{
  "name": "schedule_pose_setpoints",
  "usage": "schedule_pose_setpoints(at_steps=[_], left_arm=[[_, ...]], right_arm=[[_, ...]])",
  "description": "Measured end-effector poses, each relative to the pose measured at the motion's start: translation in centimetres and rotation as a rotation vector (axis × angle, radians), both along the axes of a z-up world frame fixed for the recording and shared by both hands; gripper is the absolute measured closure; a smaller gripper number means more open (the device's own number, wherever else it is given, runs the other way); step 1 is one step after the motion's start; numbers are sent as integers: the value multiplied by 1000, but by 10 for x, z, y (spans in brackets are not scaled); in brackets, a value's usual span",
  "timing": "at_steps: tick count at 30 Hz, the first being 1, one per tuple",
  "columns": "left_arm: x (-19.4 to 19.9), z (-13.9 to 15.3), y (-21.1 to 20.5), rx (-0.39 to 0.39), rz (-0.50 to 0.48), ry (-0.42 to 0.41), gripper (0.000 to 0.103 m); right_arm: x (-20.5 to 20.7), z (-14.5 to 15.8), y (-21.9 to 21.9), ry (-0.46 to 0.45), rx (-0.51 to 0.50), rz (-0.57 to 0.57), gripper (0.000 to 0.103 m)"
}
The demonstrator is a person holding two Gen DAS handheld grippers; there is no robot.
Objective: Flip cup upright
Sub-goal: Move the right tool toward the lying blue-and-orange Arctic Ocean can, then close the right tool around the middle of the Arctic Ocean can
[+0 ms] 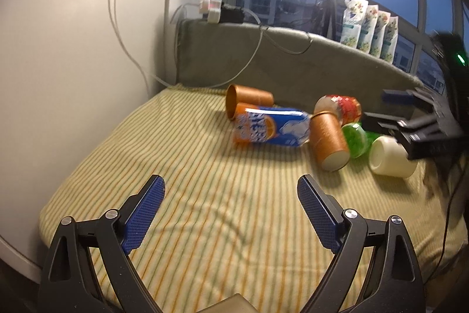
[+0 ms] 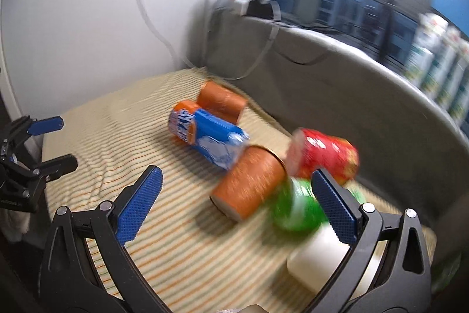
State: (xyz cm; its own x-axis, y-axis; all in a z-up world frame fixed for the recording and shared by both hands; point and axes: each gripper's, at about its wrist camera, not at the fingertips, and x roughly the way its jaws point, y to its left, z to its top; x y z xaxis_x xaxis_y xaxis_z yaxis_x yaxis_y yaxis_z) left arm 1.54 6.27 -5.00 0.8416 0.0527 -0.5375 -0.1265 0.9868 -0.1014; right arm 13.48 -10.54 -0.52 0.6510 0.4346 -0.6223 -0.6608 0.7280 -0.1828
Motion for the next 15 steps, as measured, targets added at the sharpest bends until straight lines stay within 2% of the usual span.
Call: schedule_pose_setpoints(at_steps=[3, 6, 9, 15], left_arm=[[-2, -6, 8, -11, 13, 17, 11], [-4, -11, 14, -28, 18, 39, 11], [-5, -15, 17, -30, 19, 56, 11], [-2, -19, 27, -47, 35, 72, 11]], right_arm=[[20, -8, 32, 29, -95, 102, 0], [33, -21, 63, 19, -216, 184, 0], [45, -33, 86, 11, -306, 234, 0], [69, -49, 118, 43, -421, 293, 0]])
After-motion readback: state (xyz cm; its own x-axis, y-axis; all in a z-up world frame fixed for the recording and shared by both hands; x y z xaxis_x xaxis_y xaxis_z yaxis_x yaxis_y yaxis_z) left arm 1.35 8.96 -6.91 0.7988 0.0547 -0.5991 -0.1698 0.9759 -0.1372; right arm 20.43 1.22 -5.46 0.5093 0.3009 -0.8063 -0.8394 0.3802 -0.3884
